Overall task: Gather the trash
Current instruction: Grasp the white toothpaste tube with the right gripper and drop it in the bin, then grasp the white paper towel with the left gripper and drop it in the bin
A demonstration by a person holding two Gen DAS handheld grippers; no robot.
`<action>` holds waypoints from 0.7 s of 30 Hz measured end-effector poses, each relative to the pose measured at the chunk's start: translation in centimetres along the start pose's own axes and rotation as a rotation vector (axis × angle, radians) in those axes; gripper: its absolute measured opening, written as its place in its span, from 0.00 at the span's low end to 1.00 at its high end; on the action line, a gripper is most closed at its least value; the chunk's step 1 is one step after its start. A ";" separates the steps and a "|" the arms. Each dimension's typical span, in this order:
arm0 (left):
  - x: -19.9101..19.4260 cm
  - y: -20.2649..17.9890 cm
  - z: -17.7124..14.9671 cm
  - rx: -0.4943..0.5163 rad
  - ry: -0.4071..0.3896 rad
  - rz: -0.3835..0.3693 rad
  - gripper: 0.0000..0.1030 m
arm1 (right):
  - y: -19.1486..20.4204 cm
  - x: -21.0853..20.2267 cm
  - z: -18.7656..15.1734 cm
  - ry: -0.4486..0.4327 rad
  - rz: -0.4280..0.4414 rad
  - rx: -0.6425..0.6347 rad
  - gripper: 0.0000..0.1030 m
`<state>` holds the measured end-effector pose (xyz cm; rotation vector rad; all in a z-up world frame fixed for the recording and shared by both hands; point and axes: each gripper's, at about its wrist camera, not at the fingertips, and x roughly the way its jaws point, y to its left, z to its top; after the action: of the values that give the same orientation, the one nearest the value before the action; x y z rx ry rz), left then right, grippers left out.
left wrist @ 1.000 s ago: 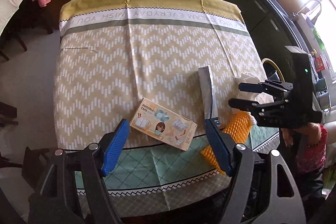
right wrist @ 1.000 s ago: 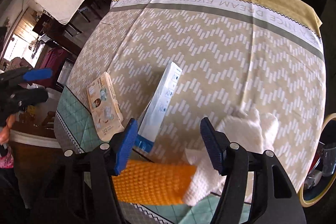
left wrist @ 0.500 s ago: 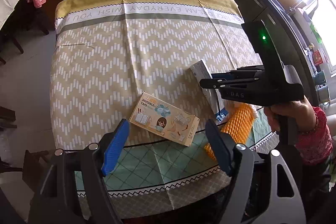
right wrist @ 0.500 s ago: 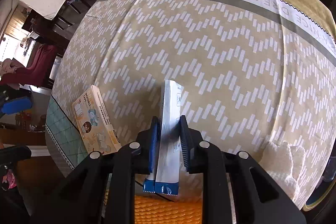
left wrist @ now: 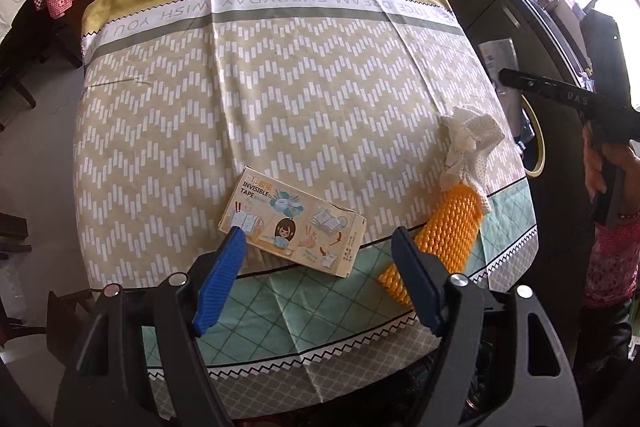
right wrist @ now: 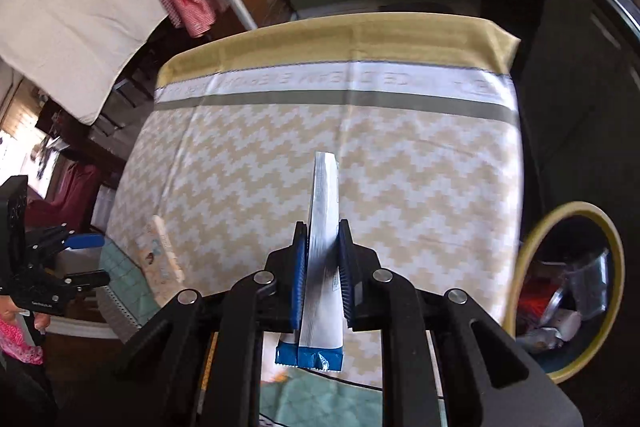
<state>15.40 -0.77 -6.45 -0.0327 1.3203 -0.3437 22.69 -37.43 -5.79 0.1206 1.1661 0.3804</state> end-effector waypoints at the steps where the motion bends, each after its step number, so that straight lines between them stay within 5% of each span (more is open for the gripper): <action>1: 0.2 -0.2 0.1 0.004 0.004 -0.002 0.69 | -2.4 -0.7 -0.3 -0.012 -0.049 0.033 0.16; 6: 1.1 -1.2 0.6 0.022 0.021 -0.004 0.69 | -13.9 -2.3 -2.5 -0.022 -0.240 0.211 0.16; 11: 1.4 -2.0 0.9 0.038 0.029 0.000 0.69 | -20.9 -1.0 -4.1 0.016 -0.360 0.298 0.22; 15: 1.6 -2.6 1.0 0.052 0.043 0.008 0.69 | -22.9 -0.6 -4.4 0.017 -0.418 0.317 0.37; 21: 2.6 -5.3 2.1 0.115 0.066 0.003 0.71 | -21.0 -2.5 -4.6 -0.019 -0.380 0.297 0.39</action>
<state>16.72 -6.90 -7.19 0.0778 1.3635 -0.4209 22.46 -58.35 -11.47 0.1564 1.1917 -0.1305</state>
